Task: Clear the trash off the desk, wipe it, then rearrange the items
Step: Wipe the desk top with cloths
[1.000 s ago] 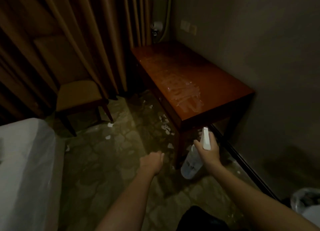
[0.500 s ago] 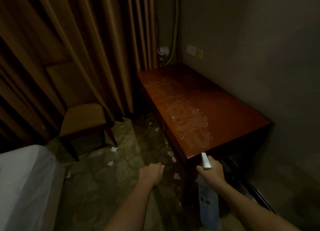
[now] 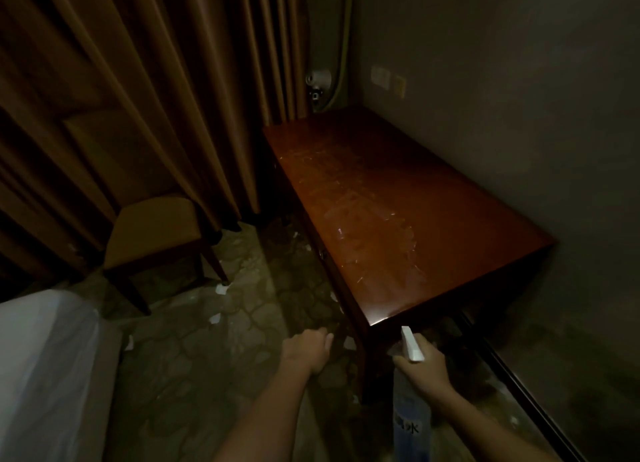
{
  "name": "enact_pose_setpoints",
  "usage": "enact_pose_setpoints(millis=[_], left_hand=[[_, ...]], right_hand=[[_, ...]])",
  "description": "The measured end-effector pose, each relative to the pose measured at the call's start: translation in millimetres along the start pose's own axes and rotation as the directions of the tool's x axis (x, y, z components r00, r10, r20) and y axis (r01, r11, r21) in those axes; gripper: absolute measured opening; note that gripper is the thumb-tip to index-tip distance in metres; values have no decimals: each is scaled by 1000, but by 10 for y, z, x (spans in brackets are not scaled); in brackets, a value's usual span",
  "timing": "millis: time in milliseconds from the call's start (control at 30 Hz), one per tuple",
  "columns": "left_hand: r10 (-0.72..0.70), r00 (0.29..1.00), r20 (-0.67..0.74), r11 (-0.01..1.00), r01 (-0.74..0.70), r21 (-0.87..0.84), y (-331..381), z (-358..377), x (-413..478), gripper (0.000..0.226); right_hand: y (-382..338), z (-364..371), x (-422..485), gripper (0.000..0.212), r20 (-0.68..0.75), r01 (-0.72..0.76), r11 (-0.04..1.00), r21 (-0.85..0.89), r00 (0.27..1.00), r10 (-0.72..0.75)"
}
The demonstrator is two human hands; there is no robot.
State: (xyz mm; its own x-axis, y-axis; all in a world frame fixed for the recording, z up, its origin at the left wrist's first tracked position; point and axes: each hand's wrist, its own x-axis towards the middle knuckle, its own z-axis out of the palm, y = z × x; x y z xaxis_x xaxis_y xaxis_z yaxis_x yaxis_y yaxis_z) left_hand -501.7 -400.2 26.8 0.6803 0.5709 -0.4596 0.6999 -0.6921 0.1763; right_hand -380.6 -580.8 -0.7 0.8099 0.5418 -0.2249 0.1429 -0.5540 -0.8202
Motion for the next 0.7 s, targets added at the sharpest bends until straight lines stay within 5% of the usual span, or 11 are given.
enact_pose_setpoints(millis=[267,700], left_hand=[[6,1000,1,1000,-6,17,97,-37,126,40],[-38,999,-29,998,37,-41,-314,-235,168,39]], right_hand=[[-16,4,123,19,-19,101,985,-138,994,-105],[-684,255,508,22,82,109,994,30,990,-111]])
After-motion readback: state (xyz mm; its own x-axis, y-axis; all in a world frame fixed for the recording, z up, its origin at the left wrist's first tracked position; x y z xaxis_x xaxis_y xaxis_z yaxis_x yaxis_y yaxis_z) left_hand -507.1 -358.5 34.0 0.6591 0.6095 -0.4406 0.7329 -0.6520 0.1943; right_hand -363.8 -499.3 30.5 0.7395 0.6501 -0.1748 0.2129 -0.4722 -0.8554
